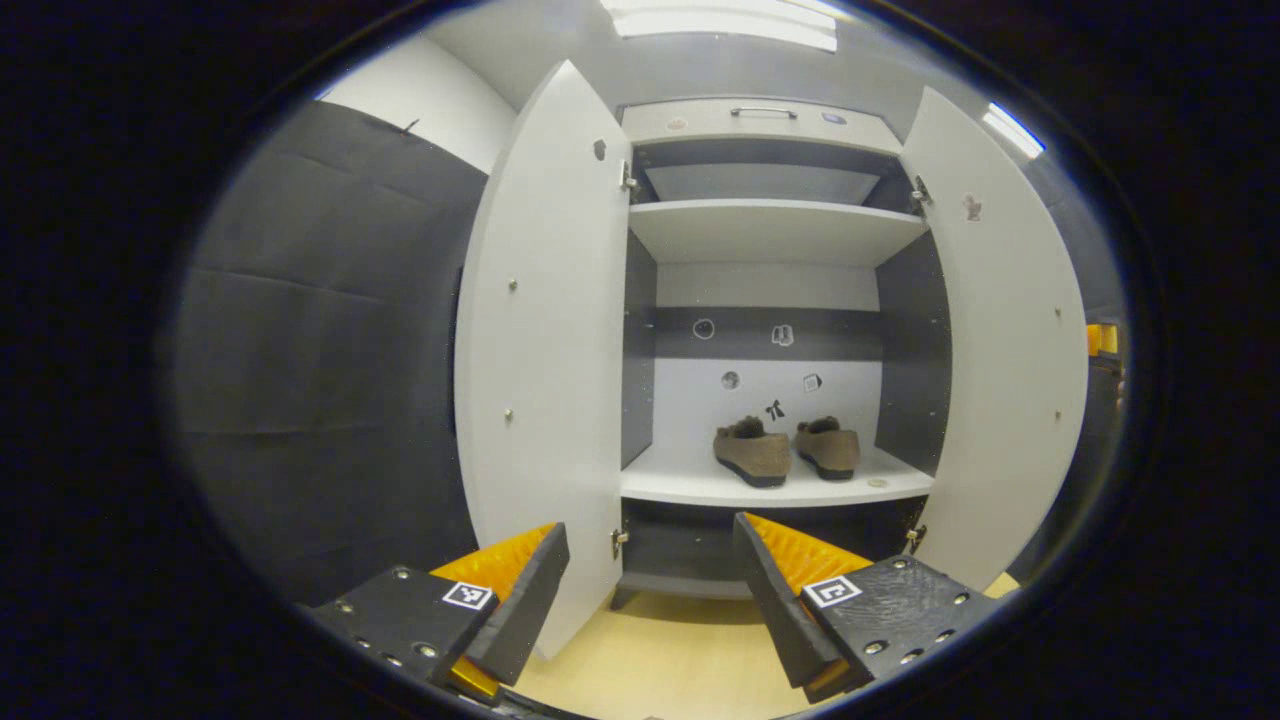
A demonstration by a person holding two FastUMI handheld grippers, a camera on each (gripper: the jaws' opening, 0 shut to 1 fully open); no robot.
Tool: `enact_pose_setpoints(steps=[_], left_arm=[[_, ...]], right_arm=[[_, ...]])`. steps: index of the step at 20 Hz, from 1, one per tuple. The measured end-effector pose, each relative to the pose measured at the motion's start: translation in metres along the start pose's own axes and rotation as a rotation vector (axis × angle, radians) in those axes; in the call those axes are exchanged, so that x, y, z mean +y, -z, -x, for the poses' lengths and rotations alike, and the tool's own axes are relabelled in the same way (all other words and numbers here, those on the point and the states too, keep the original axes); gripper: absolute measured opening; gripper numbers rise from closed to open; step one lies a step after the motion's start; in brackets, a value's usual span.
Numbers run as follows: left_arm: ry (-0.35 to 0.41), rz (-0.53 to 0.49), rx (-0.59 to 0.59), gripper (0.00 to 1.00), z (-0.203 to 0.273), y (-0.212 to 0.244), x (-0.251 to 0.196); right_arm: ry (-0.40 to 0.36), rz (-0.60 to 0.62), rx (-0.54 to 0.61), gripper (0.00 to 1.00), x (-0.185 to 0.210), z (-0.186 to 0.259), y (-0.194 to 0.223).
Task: Grab one shoe with the right hand and put it into the shoe cabinet, grab the other shoe with the left hand and put it into the shoe cabinet; then close the right door with the right hand and the left door with the left hand.
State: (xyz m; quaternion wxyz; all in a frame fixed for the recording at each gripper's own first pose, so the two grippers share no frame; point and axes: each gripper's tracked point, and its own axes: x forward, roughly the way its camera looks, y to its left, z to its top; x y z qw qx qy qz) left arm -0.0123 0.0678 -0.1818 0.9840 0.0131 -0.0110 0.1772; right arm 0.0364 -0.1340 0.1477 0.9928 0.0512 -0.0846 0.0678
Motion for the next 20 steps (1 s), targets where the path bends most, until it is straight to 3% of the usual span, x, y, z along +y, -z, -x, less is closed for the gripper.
enact_pose_setpoints(steps=[7,9,11,14,16,17,18,20], left_arm=[[0.017,0.027,0.029,1.0,0.012,0.012,0.014],[0.002,0.024,0.049,0.95,0.016,0.017,0.021],[-0.01,0.034,0.067,1.0,0.023,0.021,0.03],[-0.029,0.054,0.071,0.92,0.03,0.022,0.046],[-0.045,0.036,0.08,1.0,0.033,0.024,0.055],[-0.053,0.022,0.084,0.95,0.034,0.024,0.06],[-0.06,0.013,0.085,1.0,0.036,0.024,0.064],[-0.069,0.013,0.089,0.96,0.037,0.025,0.073]], right_arm=[[-0.039,-0.1,0.001,0.96,0.037,-0.006,0.012],[-0.041,-0.079,-0.005,0.96,0.047,-0.011,0.011],[-0.047,-0.061,-0.004,0.96,0.063,-0.012,0.014],[-0.071,-0.06,0.011,0.96,0.083,-0.015,0.02],[-0.082,-0.062,0.021,0.96,0.099,-0.024,0.023],[-0.087,-0.052,0.02,0.96,0.109,-0.028,0.024],[-0.098,-0.025,0.015,0.96,0.121,-0.033,0.025],[-0.128,0.046,0.013,0.96,0.143,-0.041,0.027]])
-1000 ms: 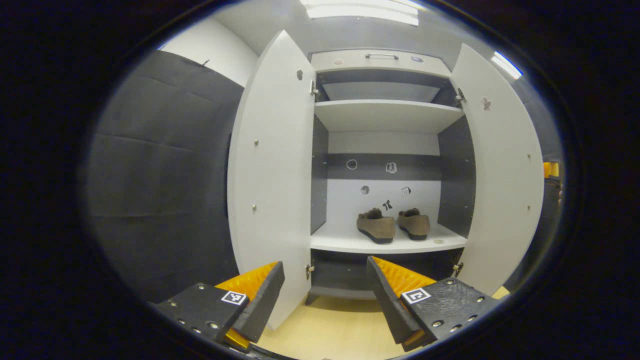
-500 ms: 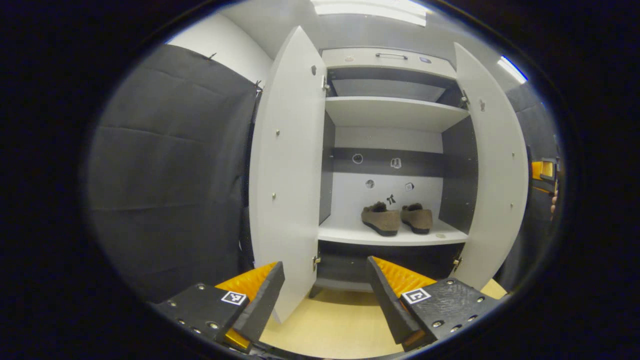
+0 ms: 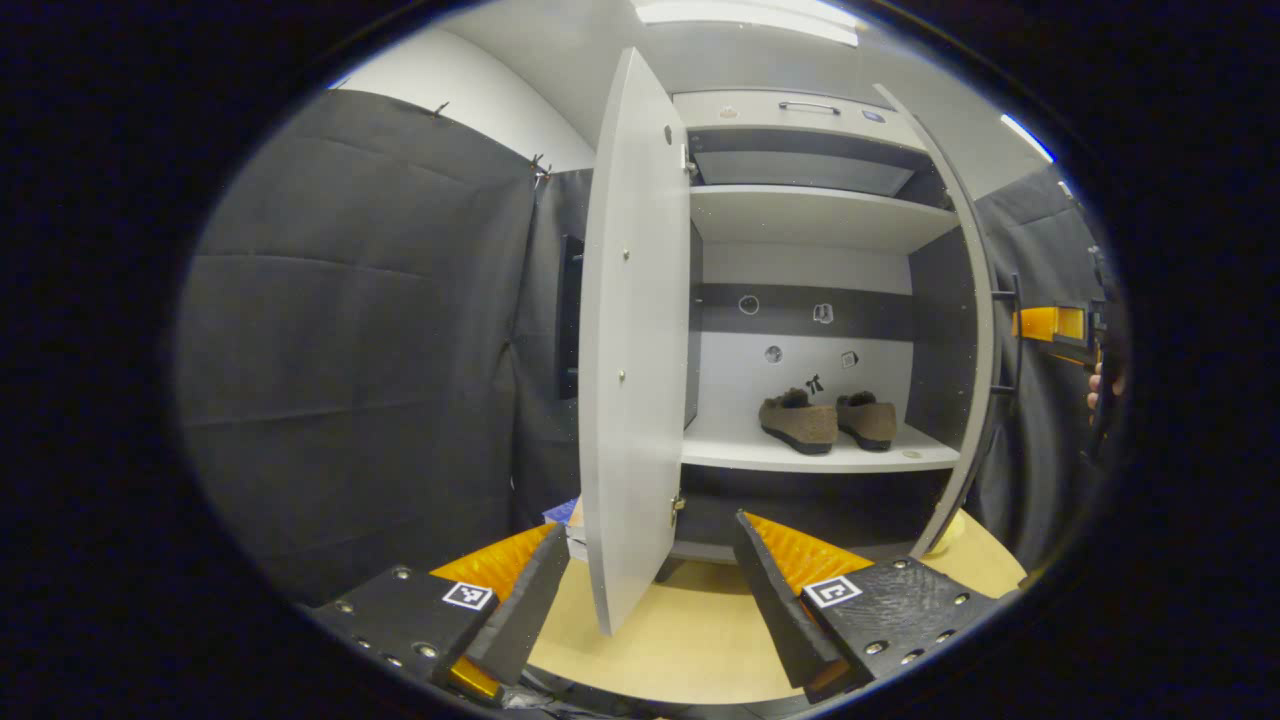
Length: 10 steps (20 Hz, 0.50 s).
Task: Grab one shoe with the right hand and put it into the shoe cabinet, grab the other shoe with the left hand and put it into the shoe cabinet; then close the right door with the right hand and the left door with the left hand.
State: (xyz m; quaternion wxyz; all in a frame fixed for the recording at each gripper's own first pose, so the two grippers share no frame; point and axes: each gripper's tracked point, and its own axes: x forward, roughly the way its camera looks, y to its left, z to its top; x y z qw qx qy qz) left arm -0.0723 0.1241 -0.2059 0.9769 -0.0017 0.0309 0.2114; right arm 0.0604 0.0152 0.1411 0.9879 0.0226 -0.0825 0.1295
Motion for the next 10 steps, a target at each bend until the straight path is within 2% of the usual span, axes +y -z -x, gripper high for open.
enact_pose_setpoints(steps=[1,2,3,4,5,10], left_arm=[[-0.008,0.006,0.002,0.96,0.001,-0.001,0.006],[-0.021,0.012,0.002,1.0,0.001,-0.003,0.014],[-0.035,0.016,0.0,0.95,0.002,-0.005,0.022],[-0.049,0.018,-0.001,1.0,0.001,-0.007,0.031],[-0.063,0.019,0.001,0.95,0.002,-0.009,0.04],[-0.108,0.036,-0.023,1.0,-0.013,-0.026,0.093]], right_arm=[[0.005,0.024,0.008,0.96,0.004,-0.003,0.001],[0.004,0.03,0.012,0.98,0.005,-0.005,0.002],[0.005,0.026,0.014,1.0,0.006,-0.006,0.001],[0.013,0.015,0.02,1.0,0.004,-0.007,0.002],[0.023,0.002,0.026,0.99,0.0,-0.008,0.002],[0.094,-0.05,0.046,0.97,-0.01,-0.015,0.006]])
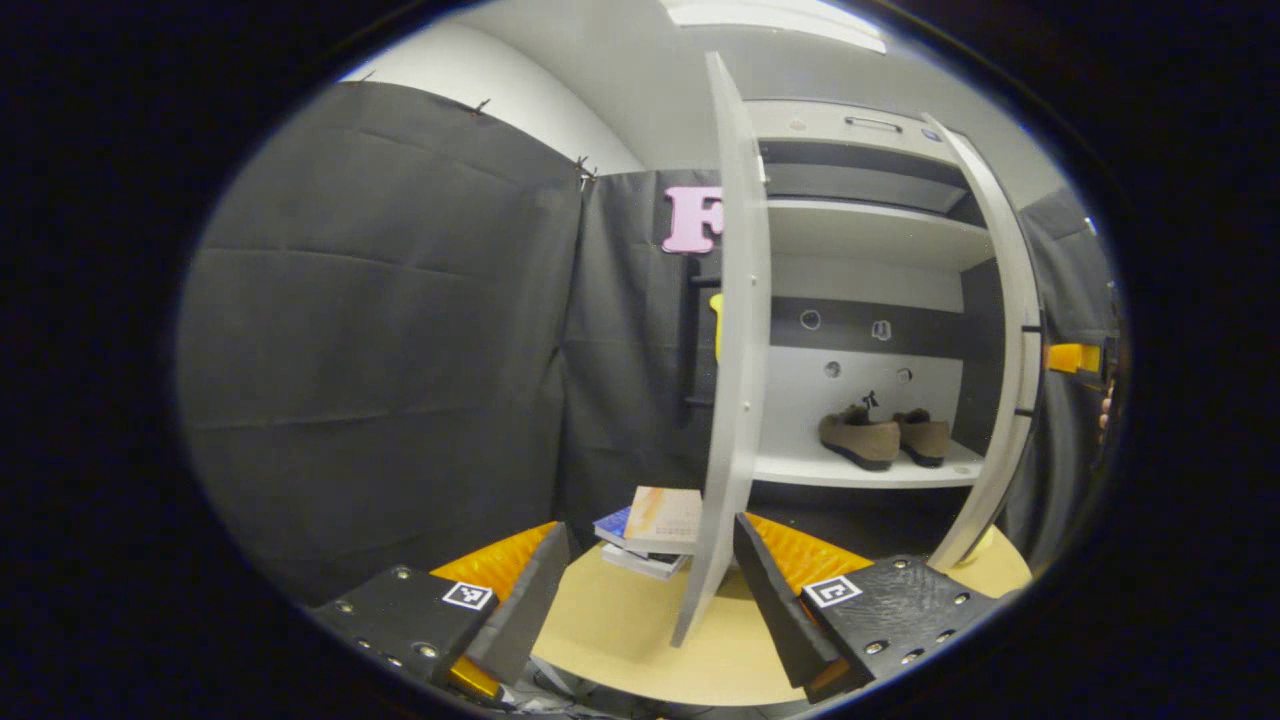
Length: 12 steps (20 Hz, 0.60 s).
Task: Grab one shoe with the right hand and put it into the shoe cabinet, grab the other shoe with the left hand and put it into the shoe cabinet; then close the right door with the right hand and the left door with the left hand.
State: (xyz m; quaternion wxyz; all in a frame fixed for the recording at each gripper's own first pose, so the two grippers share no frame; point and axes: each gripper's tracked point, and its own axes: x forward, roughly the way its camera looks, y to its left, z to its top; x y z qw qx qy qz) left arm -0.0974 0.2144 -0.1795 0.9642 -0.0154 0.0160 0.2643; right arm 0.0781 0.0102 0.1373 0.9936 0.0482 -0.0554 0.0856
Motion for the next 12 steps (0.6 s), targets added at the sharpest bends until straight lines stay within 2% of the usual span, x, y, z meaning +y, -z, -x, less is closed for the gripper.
enact_pose_setpoints(steps=[1,2,6,7,8,12], left_arm=[[-0.013,0.01,-0.014,0.89,-0.005,-0.005,0.011],[-0.025,0.019,-0.025,1.0,-0.011,-0.012,0.023],[-0.064,0.042,-0.082,1.0,-0.044,-0.045,0.066],[-0.068,0.05,-0.094,0.96,-0.053,-0.051,0.075],[-0.074,0.059,-0.102,1.0,-0.065,-0.056,0.085],[-0.032,0.084,-0.135,1.0,-0.106,-0.082,0.105]], right_arm=[[0.01,0.0,-0.002,0.97,0.0,-0.001,-0.001],[0.019,0.004,-0.002,0.97,0.0,-0.001,0.0],[0.044,0.023,-0.001,0.97,0.006,-0.003,0.004],[0.049,0.032,-0.002,0.97,0.007,-0.002,0.005],[0.058,0.043,-0.002,0.97,0.007,-0.002,0.008],[0.096,0.069,0.035,0.97,0.012,0.007,0.031]])
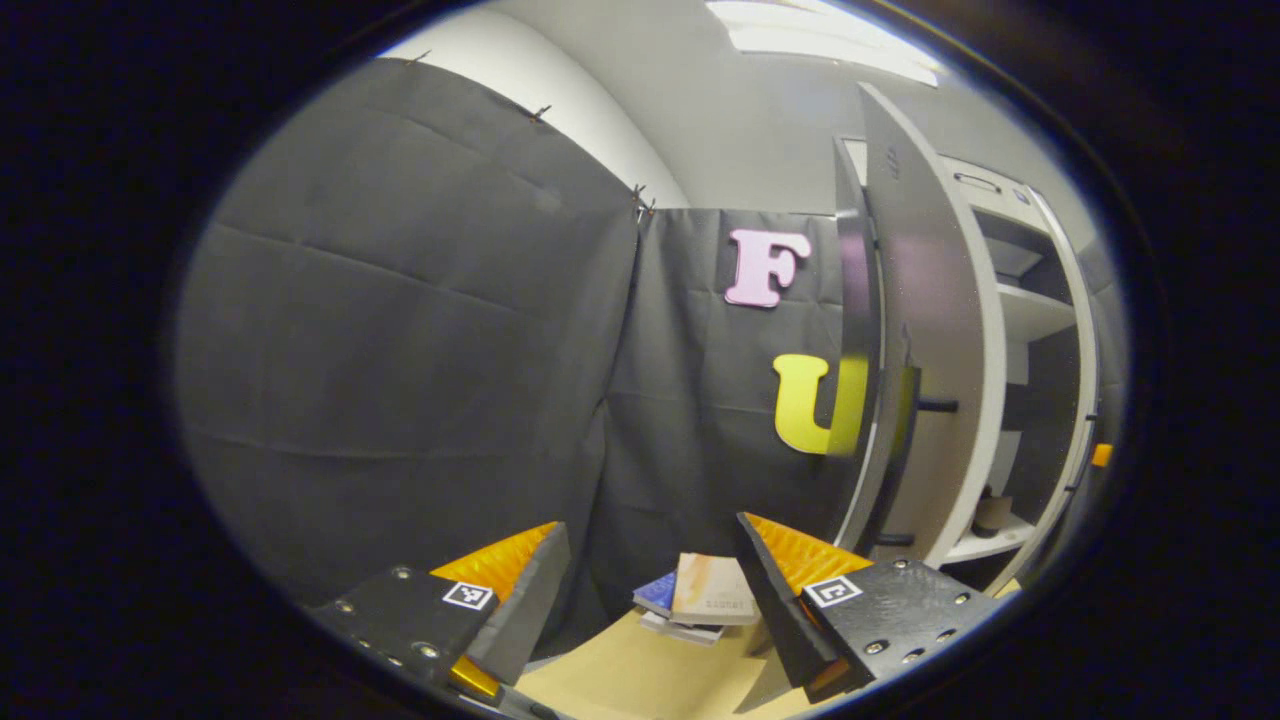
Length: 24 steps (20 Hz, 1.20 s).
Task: Grab one shoe with the right hand and put it into the shoe cabinet, grab the other shoe with the left hand and put it into the shoe cabinet; then close the right door with the right hand and the left door with the left hand.
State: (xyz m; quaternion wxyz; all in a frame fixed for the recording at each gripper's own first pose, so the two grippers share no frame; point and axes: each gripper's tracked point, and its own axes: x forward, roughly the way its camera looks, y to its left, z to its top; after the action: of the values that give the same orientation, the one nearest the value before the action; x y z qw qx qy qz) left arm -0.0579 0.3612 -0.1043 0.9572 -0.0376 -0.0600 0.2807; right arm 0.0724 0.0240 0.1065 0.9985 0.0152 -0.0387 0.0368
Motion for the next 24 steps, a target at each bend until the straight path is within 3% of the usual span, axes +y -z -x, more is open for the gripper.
enact_pose_setpoints(steps=[3,7,8,9,10,12,14,15,18,21,22,24], left_arm=[[0.052,-0.007,-0.038,1.0,-0.026,-0.02,0.001],[0.267,-0.014,-0.031,0.96,-0.048,-0.028,-0.045],[0.3,-0.021,-0.03,1.0,-0.053,-0.03,-0.049],[0.32,-0.019,-0.036,0.95,-0.055,-0.032,-0.056],[0.352,-0.007,-0.031,1.0,-0.056,-0.031,-0.061],[0.408,0.007,-0.011,1.0,-0.06,-0.024,-0.074],[0.456,-0.002,0.008,0.95,-0.063,-0.02,-0.091],[0.473,-0.007,0.014,1.0,-0.062,-0.02,-0.097],[0.484,-0.002,0.025,0.94,-0.065,-0.017,-0.096],[0.501,-0.017,0.035,0.95,-0.063,-0.019,-0.104],[0.509,-0.043,0.029,1.0,-0.06,-0.023,-0.108],[0.529,-0.079,0.031,0.95,-0.058,-0.024,-0.116]], right_arm=[[0.016,-0.001,0.041,0.97,0.006,0.006,0.02],[0.029,-0.017,0.064,0.97,0.016,0.018,0.038],[0.034,-0.022,0.069,0.97,0.017,0.021,0.043],[0.04,-0.026,0.076,0.97,0.018,0.025,0.048],[0.045,-0.029,0.083,0.98,0.019,0.028,0.054],[0.061,-0.034,0.093,0.97,0.017,0.035,0.062],[0.08,-0.037,0.108,0.97,0.014,0.042,0.07],[0.089,-0.04,0.114,0.97,0.013,0.044,0.074],[0.118,-0.045,0.125,0.97,0.002,0.056,0.081],[0.136,-0.054,0.136,0.97,-0.007,0.062,0.086],[0.142,-0.056,0.14,0.97,-0.01,0.063,0.088],[0.148,-0.059,0.139,0.97,-0.013,0.067,0.088]])
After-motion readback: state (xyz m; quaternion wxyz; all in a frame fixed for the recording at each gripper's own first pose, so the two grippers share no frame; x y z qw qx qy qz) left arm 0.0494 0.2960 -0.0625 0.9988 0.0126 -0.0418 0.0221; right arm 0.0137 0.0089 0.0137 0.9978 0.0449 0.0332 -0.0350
